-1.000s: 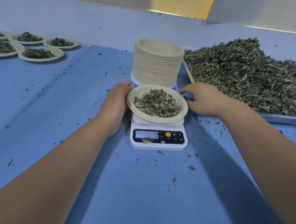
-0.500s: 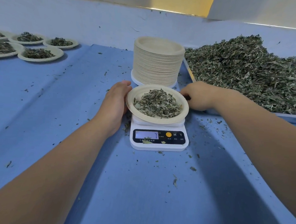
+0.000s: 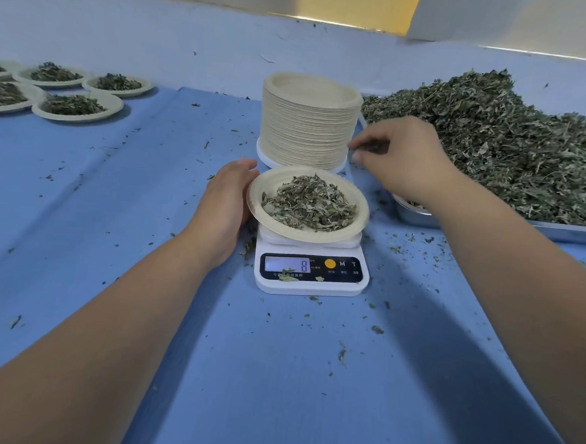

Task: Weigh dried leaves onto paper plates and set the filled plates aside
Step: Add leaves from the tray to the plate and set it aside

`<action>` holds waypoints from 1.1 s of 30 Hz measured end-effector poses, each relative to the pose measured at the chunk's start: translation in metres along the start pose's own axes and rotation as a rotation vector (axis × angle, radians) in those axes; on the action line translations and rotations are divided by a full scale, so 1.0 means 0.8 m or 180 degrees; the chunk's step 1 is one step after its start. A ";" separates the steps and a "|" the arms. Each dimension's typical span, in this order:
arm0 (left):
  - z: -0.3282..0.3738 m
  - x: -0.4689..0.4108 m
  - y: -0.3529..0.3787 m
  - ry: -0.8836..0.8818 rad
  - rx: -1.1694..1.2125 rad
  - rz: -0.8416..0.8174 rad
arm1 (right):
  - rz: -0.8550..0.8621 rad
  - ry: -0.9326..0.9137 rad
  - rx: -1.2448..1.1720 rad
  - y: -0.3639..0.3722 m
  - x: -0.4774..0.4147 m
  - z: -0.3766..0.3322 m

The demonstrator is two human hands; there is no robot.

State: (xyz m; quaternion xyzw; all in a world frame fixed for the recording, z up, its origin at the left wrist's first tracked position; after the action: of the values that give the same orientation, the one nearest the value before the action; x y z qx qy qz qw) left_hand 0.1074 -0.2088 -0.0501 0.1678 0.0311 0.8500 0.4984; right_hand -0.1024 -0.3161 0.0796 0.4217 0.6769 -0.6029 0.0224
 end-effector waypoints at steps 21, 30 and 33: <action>-0.003 -0.008 -0.007 0.0038 -0.0349 0.0101 | -0.0463 -0.0006 -0.0008 0.019 0.030 -0.051; 0.000 -0.004 -0.006 0.0089 -0.0404 0.0073 | -0.1170 -0.0634 0.0331 0.060 0.011 -0.118; 0.001 -0.005 -0.007 0.0126 -0.0433 0.0088 | -0.0888 -0.0589 0.0139 0.056 0.008 -0.116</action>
State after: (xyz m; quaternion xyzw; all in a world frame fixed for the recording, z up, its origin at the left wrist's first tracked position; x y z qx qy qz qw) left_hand 0.1137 -0.2093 -0.0516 0.1170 -0.0193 0.8601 0.4961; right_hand -0.0355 -0.2392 0.0657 0.2668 0.7106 -0.6510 -0.0084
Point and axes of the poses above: each hand's wrist, its own x-axis away from the middle knuckle, its own y-axis out of the palm, z = x × y, the point moved 9 cm from there along -x, towards the middle knuckle, and after that the axes turned 13 degrees about -y, right-handed, at the moved point
